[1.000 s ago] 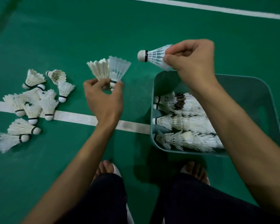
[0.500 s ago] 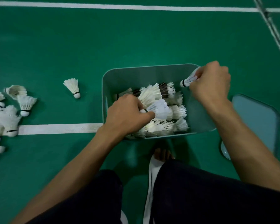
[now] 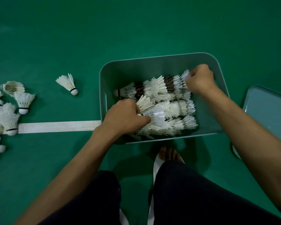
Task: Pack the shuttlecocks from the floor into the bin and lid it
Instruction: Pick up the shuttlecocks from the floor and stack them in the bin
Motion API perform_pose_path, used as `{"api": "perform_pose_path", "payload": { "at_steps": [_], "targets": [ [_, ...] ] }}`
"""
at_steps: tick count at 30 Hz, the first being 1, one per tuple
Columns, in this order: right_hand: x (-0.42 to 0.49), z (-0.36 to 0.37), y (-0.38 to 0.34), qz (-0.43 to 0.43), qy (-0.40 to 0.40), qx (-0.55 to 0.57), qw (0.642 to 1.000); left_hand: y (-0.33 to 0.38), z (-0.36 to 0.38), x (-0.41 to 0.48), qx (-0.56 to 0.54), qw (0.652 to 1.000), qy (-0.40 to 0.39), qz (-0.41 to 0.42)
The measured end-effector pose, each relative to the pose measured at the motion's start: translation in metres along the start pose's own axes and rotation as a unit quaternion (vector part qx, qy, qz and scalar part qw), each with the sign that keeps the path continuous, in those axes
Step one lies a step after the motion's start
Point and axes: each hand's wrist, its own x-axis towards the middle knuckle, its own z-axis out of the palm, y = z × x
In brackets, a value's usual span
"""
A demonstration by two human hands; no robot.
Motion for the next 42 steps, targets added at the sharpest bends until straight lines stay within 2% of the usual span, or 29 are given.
{"api": "perform_pose_path", "payload": {
  "at_steps": [3, 6, 12, 15, 17, 19, 21, 22, 23, 26, 28, 31, 34, 35, 38, 42],
  "targets": [
    [0.005, 0.001, 0.000, 0.047, -0.009, 0.082, 0.995, 0.002, 0.004, 0.002, -0.002, 1.000, -0.005, 0.007],
    [0.004, 0.004, 0.000, 0.077, -0.014, 0.097, 0.992, -0.001, 0.006, 0.000, -0.013, 1.000, -0.001, 0.009],
    [0.008, 0.015, -0.005, 0.048, 0.002, 0.085, 0.995, -0.001, 0.005, 0.000, -0.024, 1.000, 0.007, 0.011],
    [0.005, 0.014, -0.005, 0.019, 0.025, 0.023, 0.999, -0.001, 0.005, -0.003, -0.048, 0.999, 0.001, 0.025],
    [-0.008, 0.009, -0.007, -0.002, 0.060, -0.028, 0.998, -0.002, 0.004, -0.006, -0.057, 0.998, -0.001, 0.039],
    [-0.026, 0.005, -0.007, -0.047, 0.137, -0.054, 0.988, -0.003, 0.004, -0.009, -0.063, 0.997, -0.002, 0.045],
    [-0.052, 0.002, -0.009, -0.096, 0.193, -0.015, 0.976, -0.004, 0.005, -0.012, -0.075, 0.996, 0.005, 0.050],
    [-0.064, 0.001, -0.010, -0.107, 0.174, 0.030, 0.979, -0.004, 0.005, -0.014, -0.079, 0.996, 0.012, 0.048],
    [-0.076, -0.001, -0.014, -0.104, 0.119, 0.074, 0.985, -0.003, 0.006, -0.015, -0.080, 0.996, 0.022, 0.044],
    [-0.096, 0.000, -0.024, -0.029, -0.135, 0.132, 0.982, -0.002, 0.004, -0.018, -0.076, 0.995, 0.056, 0.025],
    [-0.097, 0.003, -0.026, -0.017, -0.223, 0.137, 0.965, -0.002, 0.001, -0.021, -0.070, 0.996, 0.058, 0.023],
    [-0.089, -0.001, -0.026, -0.001, -0.224, 0.114, 0.968, -0.003, -0.004, -0.024, -0.051, 0.998, 0.036, -0.003],
    [-0.077, -0.008, -0.023, -0.003, -0.118, 0.071, 0.990, 0.002, -0.004, -0.023, 0.017, 0.998, 0.047, -0.025],
    [-0.075, -0.008, -0.023, -0.002, -0.105, 0.071, 0.992, 0.004, -0.003, -0.021, 0.052, 0.997, 0.055, -0.025],
    [-0.074, 0.007, -0.028, 0.019, -0.144, 0.100, 0.984, 0.005, -0.004, -0.012, 0.124, 0.990, 0.065, -0.017],
    [-0.072, 0.035, -0.033, 0.074, -0.223, 0.165, 0.958, 0.000, -0.005, 0.002, 0.149, 0.987, 0.053, -0.016]
  ]
}}
